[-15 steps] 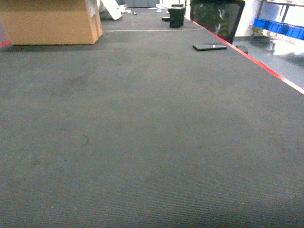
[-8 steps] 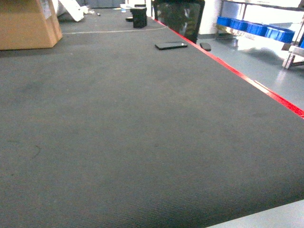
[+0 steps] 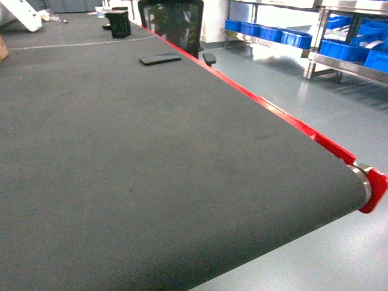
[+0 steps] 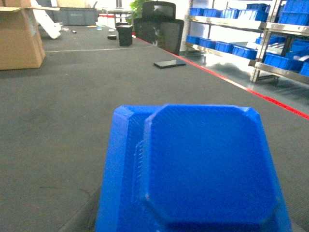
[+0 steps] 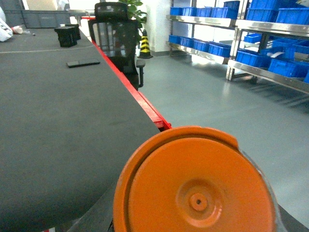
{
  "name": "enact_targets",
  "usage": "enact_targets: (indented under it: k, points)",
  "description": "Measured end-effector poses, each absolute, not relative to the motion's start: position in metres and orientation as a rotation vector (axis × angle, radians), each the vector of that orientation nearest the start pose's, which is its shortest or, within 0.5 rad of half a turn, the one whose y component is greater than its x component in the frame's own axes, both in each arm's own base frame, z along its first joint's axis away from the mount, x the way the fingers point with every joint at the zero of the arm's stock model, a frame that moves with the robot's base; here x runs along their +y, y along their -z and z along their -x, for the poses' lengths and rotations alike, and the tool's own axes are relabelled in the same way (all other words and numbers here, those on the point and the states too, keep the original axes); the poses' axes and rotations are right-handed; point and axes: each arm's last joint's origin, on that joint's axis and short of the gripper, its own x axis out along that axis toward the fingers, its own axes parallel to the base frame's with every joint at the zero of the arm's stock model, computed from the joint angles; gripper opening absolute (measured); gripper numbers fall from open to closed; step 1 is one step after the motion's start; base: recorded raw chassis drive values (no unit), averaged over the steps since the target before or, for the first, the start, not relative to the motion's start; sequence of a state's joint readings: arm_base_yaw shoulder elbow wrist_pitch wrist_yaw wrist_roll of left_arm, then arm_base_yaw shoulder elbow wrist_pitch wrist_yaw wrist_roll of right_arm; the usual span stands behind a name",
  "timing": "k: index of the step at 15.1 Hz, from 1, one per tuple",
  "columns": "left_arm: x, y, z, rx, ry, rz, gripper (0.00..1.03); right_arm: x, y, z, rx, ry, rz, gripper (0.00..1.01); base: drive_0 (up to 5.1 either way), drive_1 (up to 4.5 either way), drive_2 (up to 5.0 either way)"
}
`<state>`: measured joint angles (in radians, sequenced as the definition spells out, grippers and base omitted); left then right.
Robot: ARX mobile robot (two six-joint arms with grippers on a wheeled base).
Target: Sort blue parts and orange caps into right shelf containers
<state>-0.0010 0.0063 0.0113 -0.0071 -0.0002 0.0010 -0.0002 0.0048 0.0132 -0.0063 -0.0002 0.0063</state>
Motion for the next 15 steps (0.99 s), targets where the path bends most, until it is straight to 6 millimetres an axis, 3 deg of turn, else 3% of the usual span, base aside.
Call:
enact_targets:
  k: [15]
  points:
    - [-0.0001,-0.1662,-0.0974,0.002,0.001,-0.001,0.42,0.0000,-0.1670,-0.0972,-0.002,0.000,-0.006,0.44,-1.6,-1.59,-1.6]
